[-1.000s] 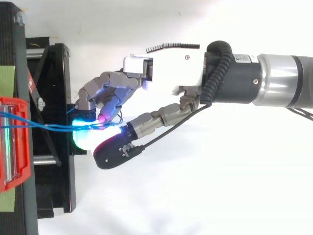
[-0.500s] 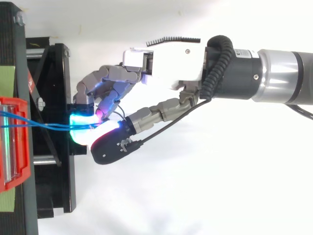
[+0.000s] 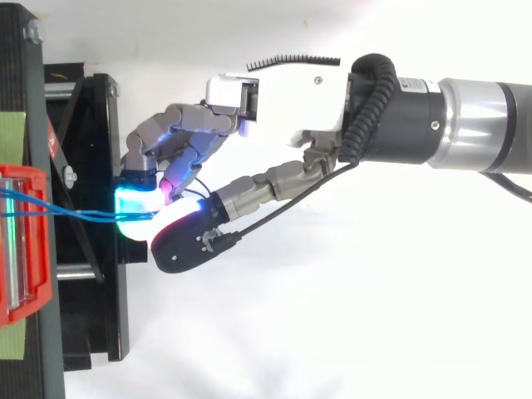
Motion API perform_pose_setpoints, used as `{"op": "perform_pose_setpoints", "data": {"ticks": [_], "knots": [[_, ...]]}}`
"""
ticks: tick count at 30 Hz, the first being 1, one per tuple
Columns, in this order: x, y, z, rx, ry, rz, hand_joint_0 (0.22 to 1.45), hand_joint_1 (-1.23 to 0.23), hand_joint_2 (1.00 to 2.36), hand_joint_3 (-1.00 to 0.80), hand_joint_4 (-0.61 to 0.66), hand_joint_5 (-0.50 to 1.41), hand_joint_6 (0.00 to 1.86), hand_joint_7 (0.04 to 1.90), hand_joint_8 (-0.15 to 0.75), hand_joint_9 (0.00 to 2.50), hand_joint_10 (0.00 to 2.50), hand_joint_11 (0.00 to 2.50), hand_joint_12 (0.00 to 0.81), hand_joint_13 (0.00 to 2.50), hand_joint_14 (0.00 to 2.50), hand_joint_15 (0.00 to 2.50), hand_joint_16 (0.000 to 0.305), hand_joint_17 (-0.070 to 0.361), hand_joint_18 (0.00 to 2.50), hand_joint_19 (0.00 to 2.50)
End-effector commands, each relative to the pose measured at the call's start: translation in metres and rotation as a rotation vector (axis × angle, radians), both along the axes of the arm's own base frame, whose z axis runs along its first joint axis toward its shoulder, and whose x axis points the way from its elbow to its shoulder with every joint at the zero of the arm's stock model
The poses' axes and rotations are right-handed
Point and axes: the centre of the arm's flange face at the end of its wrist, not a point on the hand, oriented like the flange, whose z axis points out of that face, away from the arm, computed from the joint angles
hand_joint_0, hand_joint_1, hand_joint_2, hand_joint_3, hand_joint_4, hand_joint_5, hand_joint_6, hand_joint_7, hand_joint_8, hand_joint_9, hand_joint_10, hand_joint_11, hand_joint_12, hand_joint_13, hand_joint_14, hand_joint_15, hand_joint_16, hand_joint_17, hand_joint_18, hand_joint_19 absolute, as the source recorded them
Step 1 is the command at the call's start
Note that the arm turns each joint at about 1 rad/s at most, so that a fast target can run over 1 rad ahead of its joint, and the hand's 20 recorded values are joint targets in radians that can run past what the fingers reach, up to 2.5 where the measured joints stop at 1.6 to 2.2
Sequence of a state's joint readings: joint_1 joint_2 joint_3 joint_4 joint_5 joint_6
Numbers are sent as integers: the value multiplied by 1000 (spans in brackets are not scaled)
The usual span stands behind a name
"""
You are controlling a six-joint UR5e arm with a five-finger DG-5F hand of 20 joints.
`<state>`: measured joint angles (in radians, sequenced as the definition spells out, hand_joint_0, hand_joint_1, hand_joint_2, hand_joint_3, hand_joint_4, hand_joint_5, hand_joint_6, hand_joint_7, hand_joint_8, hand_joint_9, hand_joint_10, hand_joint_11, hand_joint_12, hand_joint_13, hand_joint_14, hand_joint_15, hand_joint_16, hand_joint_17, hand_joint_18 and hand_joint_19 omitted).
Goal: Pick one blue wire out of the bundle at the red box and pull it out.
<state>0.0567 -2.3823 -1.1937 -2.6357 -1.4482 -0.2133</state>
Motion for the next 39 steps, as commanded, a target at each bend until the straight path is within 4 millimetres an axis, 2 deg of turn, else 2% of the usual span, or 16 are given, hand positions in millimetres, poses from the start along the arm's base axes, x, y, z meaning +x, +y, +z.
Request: {"op": "perform_pose_setpoints", "data": {"ticks": [1, 10, 15, 26, 39], "knots": [[0, -2, 0, 0, 1, -2, 513, -582, 1012, -350, 301, -204, 832, 965, 395, 830, 13, 518, 468, 489, 6, 174, 67, 152, 511, 347], [-3, -14, 2, -19, 8, -15, 532, -577, 1016, -280, 277, -201, 835, 987, 393, 830, 16, 518, 460, 493, 6, 174, 66, 148, 506, 354], [-3, -10, 6, -43, 6, -12, 541, -587, 1018, -243, 281, -203, 841, 992, 388, 833, 14, 525, 457, 499, 6, 183, 65, 147, 510, 355], [-2, -2, 5, -61, 8, -7, 494, -526, 1006, -421, 304, -202, 814, 950, 399, 837, 13, 531, 475, 509, 7, 193, 69, 156, 528, 351], [3, 3, 8, -81, -28, -12, 509, -598, 1009, -393, 300, -200, 807, 953, 395, 830, 14, 525, 470, 518, 7, 196, 68, 153, 531, 354]]}}
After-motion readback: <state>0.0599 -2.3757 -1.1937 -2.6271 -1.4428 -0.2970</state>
